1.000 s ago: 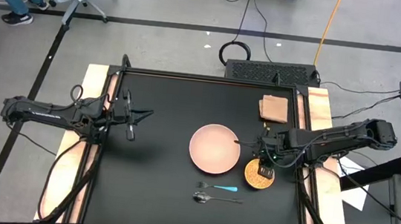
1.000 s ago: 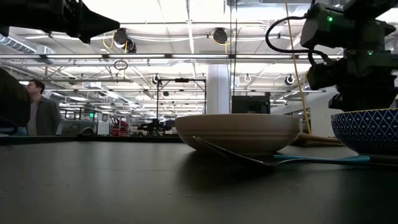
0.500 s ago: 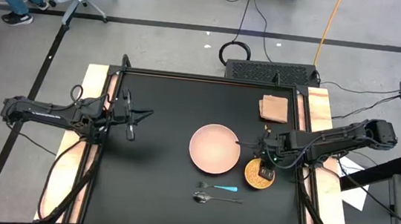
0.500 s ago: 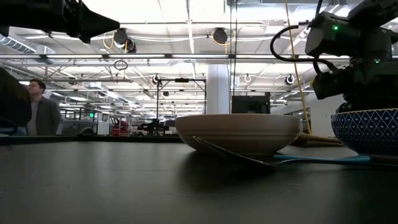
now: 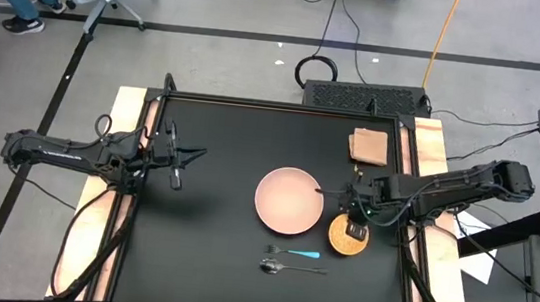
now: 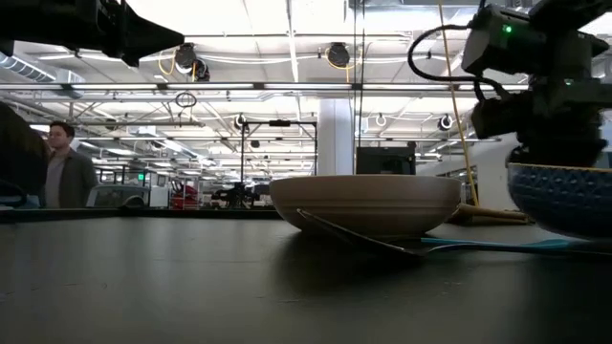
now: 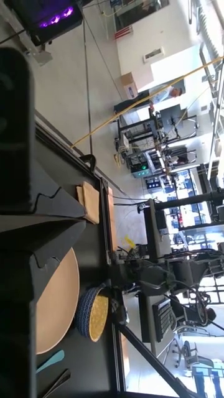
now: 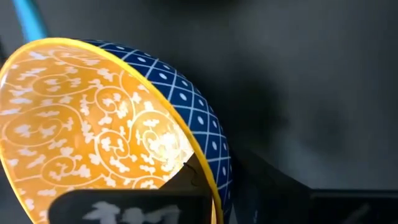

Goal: Set table place
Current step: Put the yellow bowl on the brown plate

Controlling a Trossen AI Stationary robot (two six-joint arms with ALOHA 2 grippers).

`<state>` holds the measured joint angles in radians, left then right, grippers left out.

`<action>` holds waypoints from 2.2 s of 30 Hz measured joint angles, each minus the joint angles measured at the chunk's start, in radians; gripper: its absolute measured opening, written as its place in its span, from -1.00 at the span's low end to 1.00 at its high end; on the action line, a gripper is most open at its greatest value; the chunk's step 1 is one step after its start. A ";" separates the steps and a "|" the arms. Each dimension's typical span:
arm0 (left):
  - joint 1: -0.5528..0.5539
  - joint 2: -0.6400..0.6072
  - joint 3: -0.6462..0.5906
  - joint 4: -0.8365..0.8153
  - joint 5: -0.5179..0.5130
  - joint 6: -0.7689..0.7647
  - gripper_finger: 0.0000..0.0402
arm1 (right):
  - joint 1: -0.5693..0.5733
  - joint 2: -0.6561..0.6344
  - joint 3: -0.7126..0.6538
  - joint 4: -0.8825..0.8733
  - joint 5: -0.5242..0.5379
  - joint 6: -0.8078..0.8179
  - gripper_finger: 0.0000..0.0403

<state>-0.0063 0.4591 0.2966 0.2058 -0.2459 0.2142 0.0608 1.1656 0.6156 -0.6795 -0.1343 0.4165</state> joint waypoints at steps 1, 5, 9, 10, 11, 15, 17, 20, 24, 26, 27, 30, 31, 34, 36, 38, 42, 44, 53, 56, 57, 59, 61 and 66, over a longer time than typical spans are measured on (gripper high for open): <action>0.000 0.000 0.000 0.000 0.000 0.000 -0.87 | -0.001 0.000 0.015 -0.009 0.011 -0.002 -0.93; 0.000 0.000 0.000 -0.001 0.000 -0.001 -0.87 | 0.000 0.000 0.075 -0.018 0.008 -0.014 -0.93; 0.000 0.000 0.000 -0.001 0.000 -0.001 -0.87 | -0.011 0.000 0.137 -0.076 0.019 -0.013 -0.93; 0.000 0.000 0.000 -0.001 0.000 -0.001 -0.87 | -0.016 0.000 0.156 -0.095 0.018 -0.013 -0.93; 0.000 0.000 0.000 -0.001 0.000 -0.001 -0.87 | -0.021 0.000 0.177 -0.114 0.015 -0.014 -0.93; 0.000 0.000 0.000 -0.001 0.000 0.007 -0.87 | -0.056 0.011 0.272 -0.197 0.010 -0.030 -0.93; 0.000 0.000 0.000 0.000 0.000 0.012 -0.87 | -0.072 0.030 0.327 -0.230 0.010 -0.044 -0.93; 0.000 0.000 0.000 0.000 0.000 0.013 -0.87 | -0.096 0.081 0.415 -0.294 0.008 -0.081 -0.93; 0.000 0.000 0.000 0.000 0.000 0.013 -0.87 | -0.128 0.185 0.530 -0.363 0.006 -0.148 -0.93; 0.000 0.000 0.000 0.000 0.000 0.013 -0.87 | -0.141 0.245 0.584 -0.383 0.006 -0.185 -0.93; 0.000 0.000 0.000 0.000 0.000 0.013 -0.87 | -0.148 0.275 0.609 -0.391 0.005 -0.205 -0.93; 0.000 0.000 0.000 0.000 0.000 0.013 -0.87 | -0.167 0.369 0.688 -0.397 0.003 -0.272 -0.93; 0.000 0.000 0.000 0.000 0.000 0.013 -0.87 | -0.175 0.396 0.713 -0.395 0.001 -0.296 -0.93; 0.000 0.000 0.000 0.000 0.000 0.013 -0.87 | -0.201 0.483 0.784 -0.393 -0.001 -0.361 -0.93; 0.000 0.000 0.000 0.000 0.000 0.013 -0.87 | -0.217 0.535 0.821 -0.393 -0.004 -0.395 -0.93; 0.000 0.000 0.000 0.000 0.000 0.013 -0.87 | -0.235 0.577 0.849 -0.391 -0.037 -0.433 -0.93; 0.000 0.000 0.000 0.000 0.000 0.013 -0.87 | -0.268 0.629 0.865 -0.354 -0.104 -0.478 -0.93; 0.000 0.000 0.000 0.000 0.000 0.013 -0.87 | -0.283 0.646 0.865 -0.328 -0.138 -0.495 -0.93; 0.000 0.000 0.000 -0.001 0.000 0.014 -0.87 | -0.311 0.665 0.865 -0.266 -0.159 -0.539 -0.93; 0.000 0.000 0.000 -0.001 0.000 0.026 -0.87 | -0.310 0.666 0.865 -0.249 -0.168 -0.543 -0.93; 0.000 0.000 0.000 0.000 0.000 0.034 -0.87 | -0.310 0.666 0.865 -0.249 -0.186 -0.548 -0.93; 0.000 0.000 0.000 -0.001 -0.012 0.043 -0.87 | -0.310 0.666 0.865 -0.245 -0.217 -0.566 -0.93; 0.000 0.000 0.000 -0.001 -0.026 0.042 -0.87 | -0.311 0.666 0.865 -0.227 -0.218 -0.568 -0.93; 0.000 0.000 0.000 0.000 -0.029 0.042 -0.87 | -0.328 0.666 0.865 -0.220 -0.217 -0.554 -0.93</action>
<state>-0.0063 0.4591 0.2966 0.2054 -0.2745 0.2565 -0.2674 1.8317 1.4803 -0.8997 -0.3509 -0.1377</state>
